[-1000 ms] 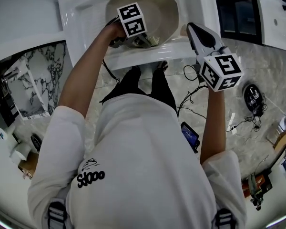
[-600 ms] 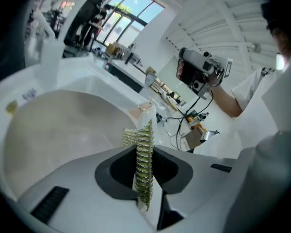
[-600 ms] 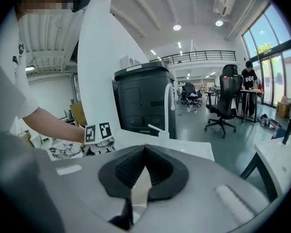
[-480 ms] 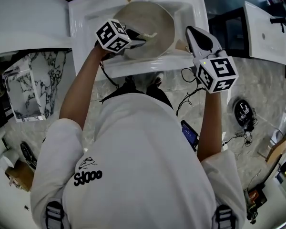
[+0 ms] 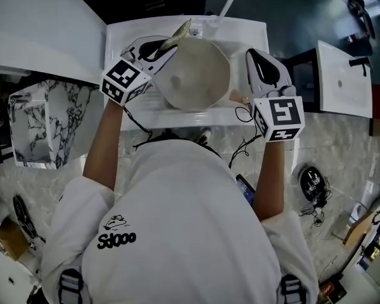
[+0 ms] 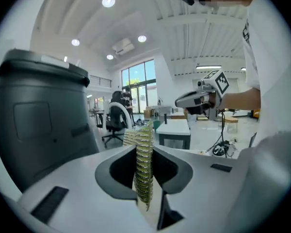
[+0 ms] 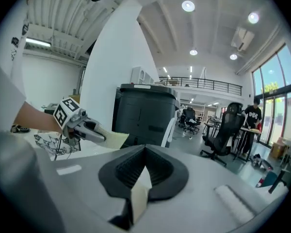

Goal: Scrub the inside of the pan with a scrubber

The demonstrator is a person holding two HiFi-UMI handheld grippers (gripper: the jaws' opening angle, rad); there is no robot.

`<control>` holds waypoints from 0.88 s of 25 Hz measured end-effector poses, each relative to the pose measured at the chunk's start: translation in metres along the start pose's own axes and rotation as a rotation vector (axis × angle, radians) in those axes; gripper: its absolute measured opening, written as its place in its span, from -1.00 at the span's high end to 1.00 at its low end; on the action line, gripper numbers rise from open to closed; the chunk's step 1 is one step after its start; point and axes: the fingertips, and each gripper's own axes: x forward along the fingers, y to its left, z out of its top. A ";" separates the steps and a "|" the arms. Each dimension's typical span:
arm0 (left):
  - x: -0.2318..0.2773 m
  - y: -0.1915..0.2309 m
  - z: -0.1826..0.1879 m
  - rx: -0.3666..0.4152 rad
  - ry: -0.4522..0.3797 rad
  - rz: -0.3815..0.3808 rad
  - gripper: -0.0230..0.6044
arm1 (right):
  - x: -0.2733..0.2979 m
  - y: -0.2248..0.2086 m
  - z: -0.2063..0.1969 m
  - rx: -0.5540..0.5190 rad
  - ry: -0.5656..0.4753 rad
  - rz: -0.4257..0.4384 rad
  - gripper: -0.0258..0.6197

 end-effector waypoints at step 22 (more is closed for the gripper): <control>-0.052 0.026 0.152 0.246 -0.227 0.318 0.71 | -0.023 -0.028 0.076 -0.121 -0.162 -0.112 0.90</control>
